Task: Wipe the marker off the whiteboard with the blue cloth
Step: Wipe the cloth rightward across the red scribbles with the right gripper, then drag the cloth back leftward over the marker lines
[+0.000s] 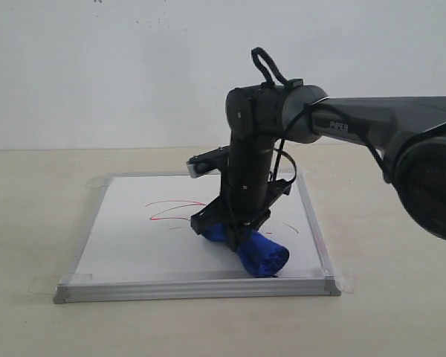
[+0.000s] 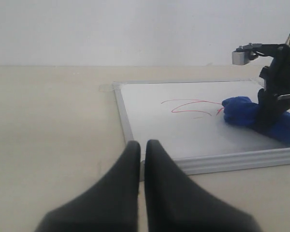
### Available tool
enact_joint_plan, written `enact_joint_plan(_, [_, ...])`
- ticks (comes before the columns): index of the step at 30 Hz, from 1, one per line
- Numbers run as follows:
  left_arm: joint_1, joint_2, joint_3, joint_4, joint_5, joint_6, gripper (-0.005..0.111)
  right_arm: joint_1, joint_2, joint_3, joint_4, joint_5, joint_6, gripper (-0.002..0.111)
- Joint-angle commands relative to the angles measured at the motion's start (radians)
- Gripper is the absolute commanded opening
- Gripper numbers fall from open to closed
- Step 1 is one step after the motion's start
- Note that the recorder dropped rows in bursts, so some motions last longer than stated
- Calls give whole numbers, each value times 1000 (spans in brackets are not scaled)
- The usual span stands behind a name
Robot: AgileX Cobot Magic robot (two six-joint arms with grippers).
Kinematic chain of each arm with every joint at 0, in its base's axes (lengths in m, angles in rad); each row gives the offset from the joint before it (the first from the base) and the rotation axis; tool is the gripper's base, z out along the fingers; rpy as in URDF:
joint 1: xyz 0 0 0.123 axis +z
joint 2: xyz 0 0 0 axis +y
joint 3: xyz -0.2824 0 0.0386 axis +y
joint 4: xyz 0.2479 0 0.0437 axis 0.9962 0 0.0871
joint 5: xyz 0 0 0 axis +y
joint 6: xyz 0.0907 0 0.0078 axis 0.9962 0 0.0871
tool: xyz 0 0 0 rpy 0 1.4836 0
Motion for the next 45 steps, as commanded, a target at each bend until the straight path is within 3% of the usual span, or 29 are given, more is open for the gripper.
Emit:
enact_joint_plan(1, [1,-3,4,-1,-3,5,4,28,3,11,34,-26,-52,0])
enact_joint_plan(9, [1,-3,4,-1,-3,5,4,-129,3,11,-216,-1,110,0])
enact_joint_plan(12, [1,-3,4,-1,-3,5,4,-225,3,11,-184,25,205,0])
enact_joint_plan(16, [1,-3,4,-1,-3,5,4,-187,3,11,-38,29,51,0])
enact_joint_plan(20, [1,-3,4,-1,-3,5,4,-112,3,11,-87,39,-142,0])
enact_joint_plan(23, [1,-3,4,-1,-3,5,4,-138,3,11,-391,39,104,0])
enact_joint_plan(25, [1,-3,4,-1,-3,5,4,-163,3,11,-432,39,202,0])
enact_joint_plan(29, [1,-3,4,-1,-3,5,4,-156,3,11,-256,39,155,0])
enact_joint_plan(34, [1,-3,4,-1,-3,5,4,-100,3,11,108,29,10,0])
enact_joint_plan(38, [1,-3,4,-1,-3,5,4,-48,3,11,313,-109,-40,0])
enact_joint_plan(42, [1,-3,4,-1,-3,5,4,-13,3,11,366,-314,-40,0])
enact_joint_plan(45, [1,-3,4,-1,-3,5,4,-8,3,11,357,-353,-15,0])
